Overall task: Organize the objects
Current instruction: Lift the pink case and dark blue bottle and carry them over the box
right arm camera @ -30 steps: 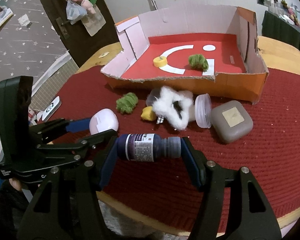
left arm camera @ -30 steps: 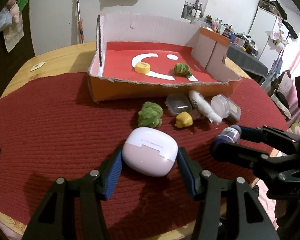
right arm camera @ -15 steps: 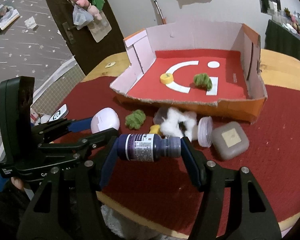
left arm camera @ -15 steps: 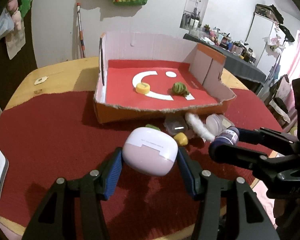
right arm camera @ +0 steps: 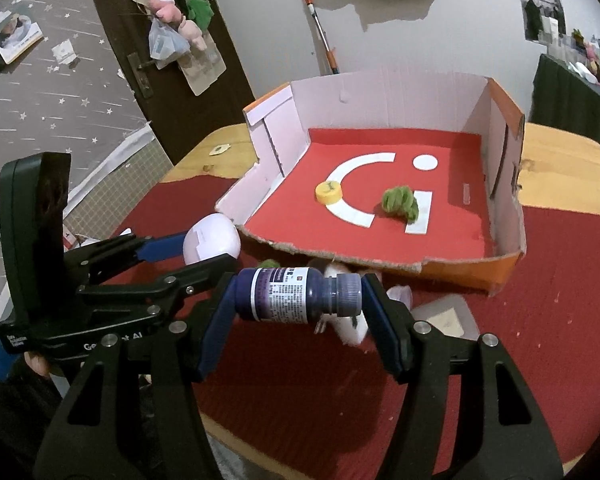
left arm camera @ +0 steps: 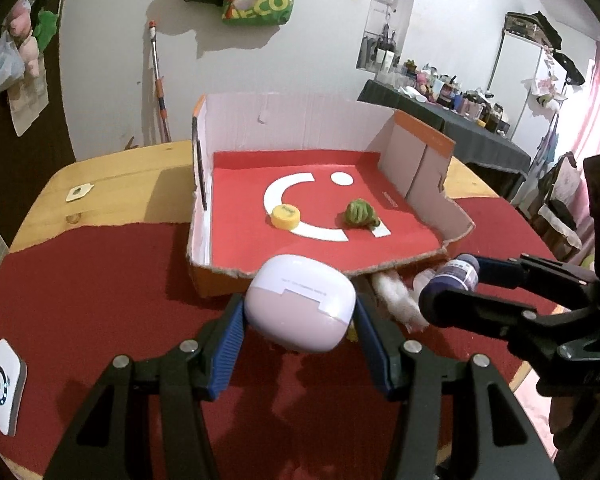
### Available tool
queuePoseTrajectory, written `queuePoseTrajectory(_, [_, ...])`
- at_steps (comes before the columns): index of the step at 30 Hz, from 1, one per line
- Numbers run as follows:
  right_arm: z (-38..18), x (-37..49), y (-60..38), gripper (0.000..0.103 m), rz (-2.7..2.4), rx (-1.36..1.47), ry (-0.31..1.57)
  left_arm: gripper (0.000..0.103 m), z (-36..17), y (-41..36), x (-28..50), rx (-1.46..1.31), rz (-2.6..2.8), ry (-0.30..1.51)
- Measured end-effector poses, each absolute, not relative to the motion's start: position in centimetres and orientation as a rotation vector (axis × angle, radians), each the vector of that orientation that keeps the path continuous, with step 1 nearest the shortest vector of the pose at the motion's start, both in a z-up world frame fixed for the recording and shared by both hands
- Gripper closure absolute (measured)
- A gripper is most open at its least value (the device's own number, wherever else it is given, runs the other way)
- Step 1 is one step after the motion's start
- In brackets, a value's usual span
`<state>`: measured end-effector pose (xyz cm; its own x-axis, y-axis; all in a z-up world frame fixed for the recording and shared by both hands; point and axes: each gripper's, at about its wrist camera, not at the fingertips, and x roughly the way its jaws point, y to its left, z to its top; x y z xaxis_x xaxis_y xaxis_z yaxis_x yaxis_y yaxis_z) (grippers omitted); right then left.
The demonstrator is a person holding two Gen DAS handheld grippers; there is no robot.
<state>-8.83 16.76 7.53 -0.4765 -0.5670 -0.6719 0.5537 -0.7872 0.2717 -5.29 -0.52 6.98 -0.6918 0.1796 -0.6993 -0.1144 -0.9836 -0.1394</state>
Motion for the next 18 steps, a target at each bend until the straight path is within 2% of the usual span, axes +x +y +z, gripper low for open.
queuePoseTrajectory(18, [8.2, -14.4, 16.9, 0.042, -2.288, 1.079, 0.030, 0.046, 6.9, 0.0, -10.3, -1.182, 2.709, -0.125])
